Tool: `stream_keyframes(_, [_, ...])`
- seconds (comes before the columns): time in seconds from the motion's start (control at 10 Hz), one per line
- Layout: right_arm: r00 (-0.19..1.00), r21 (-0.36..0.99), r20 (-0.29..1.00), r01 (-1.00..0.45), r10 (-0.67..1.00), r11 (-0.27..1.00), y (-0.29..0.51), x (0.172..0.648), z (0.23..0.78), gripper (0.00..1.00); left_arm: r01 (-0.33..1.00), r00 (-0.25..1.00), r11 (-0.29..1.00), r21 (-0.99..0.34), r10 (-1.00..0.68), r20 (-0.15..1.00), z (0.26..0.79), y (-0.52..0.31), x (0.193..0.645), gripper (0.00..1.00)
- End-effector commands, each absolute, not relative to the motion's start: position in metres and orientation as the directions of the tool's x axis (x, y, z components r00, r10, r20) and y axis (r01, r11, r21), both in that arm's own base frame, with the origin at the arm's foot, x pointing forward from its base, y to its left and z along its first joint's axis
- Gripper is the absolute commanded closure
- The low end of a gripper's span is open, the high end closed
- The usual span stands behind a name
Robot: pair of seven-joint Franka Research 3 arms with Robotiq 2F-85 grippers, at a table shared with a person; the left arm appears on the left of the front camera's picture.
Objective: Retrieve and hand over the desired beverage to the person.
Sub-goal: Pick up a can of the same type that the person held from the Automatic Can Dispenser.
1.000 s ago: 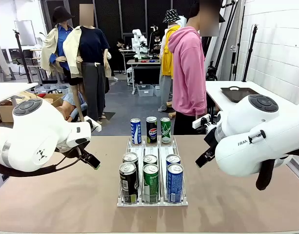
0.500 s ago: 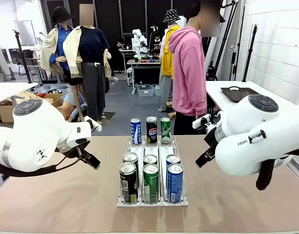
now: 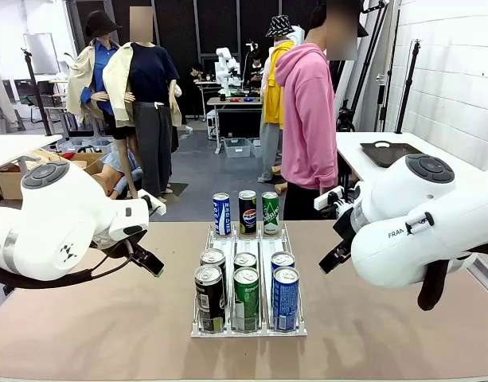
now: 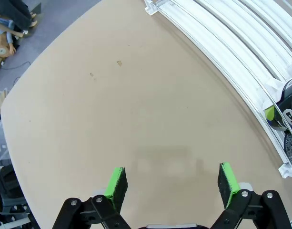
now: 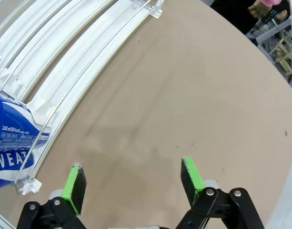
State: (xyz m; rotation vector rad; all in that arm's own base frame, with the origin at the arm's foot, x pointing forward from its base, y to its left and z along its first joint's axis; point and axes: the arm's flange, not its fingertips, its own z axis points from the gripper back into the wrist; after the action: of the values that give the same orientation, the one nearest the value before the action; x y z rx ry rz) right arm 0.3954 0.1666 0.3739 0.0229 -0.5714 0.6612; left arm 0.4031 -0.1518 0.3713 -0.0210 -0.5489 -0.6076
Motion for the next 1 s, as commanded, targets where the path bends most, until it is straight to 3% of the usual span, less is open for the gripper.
stream_keyframes(0.0, [0.668,-0.163,0.478,-0.571,0.571,0.805,0.163,0.396,0.384,0.00,0.533,0.707,0.839,0.105,-0.511,0.490,0.380,-0.149,0.403,0.00])
stream_keyframes(0.3, [0.709,-0.143,0.415,-0.568,0.570,0.810,0.159,0.410,0.431,0.00,0.476,0.799,0.879,0.007,-0.436,0.415,0.431,-0.124,0.414,0.00])
stream_keyframes(0.5, [0.775,-0.009,0.405,-0.527,0.485,0.850,0.151,0.419,0.470,0.00,0.485,0.827,0.866,-0.124,-0.407,0.388,0.469,-0.105,0.420,0.00])
stream_keyframes(0.7, [0.821,0.111,0.451,-0.441,0.350,0.891,0.136,0.421,0.505,0.00,0.473,0.832,0.853,-0.220,-0.350,0.430,0.502,-0.072,0.414,0.00])
stream_keyframes(0.9, [0.845,0.327,0.458,-0.449,0.277,0.831,0.100,0.416,0.529,0.00,0.495,0.810,0.769,-0.404,-0.241,0.534,0.516,-0.032,0.405,0.00])
